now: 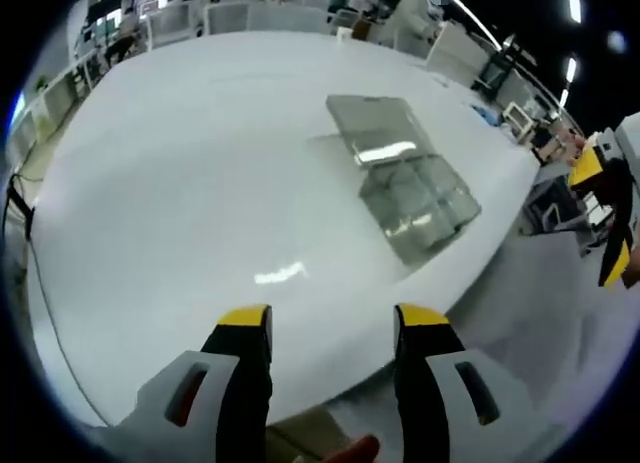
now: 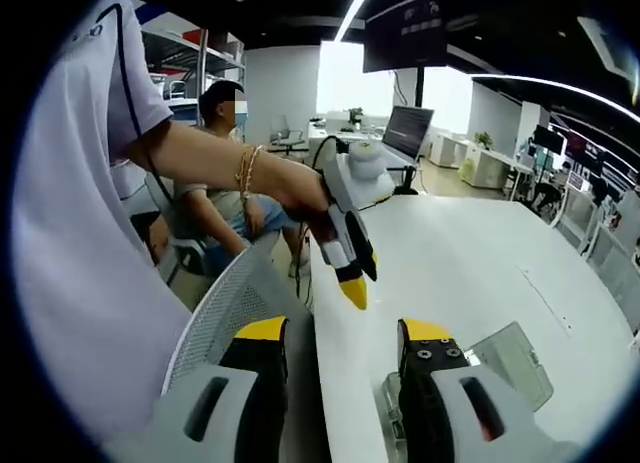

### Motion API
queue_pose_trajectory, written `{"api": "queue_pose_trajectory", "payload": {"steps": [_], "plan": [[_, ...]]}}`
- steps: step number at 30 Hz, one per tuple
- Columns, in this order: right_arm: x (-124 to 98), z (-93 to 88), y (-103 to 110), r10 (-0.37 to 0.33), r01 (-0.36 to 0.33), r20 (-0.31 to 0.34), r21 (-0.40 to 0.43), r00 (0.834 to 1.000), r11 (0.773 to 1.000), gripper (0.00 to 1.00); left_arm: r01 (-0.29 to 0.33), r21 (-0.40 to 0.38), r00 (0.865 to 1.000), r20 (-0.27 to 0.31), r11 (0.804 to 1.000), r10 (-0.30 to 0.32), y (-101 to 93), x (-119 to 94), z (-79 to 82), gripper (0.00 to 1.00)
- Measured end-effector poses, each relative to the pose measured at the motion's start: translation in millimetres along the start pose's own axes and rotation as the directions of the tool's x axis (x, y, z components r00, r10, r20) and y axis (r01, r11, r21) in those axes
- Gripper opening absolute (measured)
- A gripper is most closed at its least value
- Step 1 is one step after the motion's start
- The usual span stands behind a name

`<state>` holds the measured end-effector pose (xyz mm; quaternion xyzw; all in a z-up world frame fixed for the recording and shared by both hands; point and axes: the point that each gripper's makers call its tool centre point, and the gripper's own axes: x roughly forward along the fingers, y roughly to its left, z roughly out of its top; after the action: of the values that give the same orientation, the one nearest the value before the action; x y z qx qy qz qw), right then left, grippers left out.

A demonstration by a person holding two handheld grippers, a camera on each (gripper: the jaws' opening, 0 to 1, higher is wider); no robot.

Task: Insert the divider into the dual guide fixture by aligning both edges with the guide slots and pushing it downward to the bottom, including one-sided entry, uneven engagement, binding, and posture correction.

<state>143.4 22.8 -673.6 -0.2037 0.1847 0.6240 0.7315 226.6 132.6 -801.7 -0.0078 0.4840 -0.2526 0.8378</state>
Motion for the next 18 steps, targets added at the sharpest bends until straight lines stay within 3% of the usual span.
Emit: {"api": "queue_pose_trajectory", "payload": {"steps": [8, 18], "plan": [[4.9, 0.5, 9.6, 0.005, -0.005, 0.019, 0.014, 1.0, 1.0, 0.41, -0.072, -0.058, 0.997, -0.03, 0.996, 0.07, 8.6, 18.0, 4.1, 0.47], [-15.4, -3.1, 13.8, -0.065, 0.063, 0.034, 0.054, 0.997, 0.997, 0.45, -0.164, -0.064, 0.981, -0.112, 0.984, 0.156, 13.1, 39.1, 2.3, 0.47]]}}
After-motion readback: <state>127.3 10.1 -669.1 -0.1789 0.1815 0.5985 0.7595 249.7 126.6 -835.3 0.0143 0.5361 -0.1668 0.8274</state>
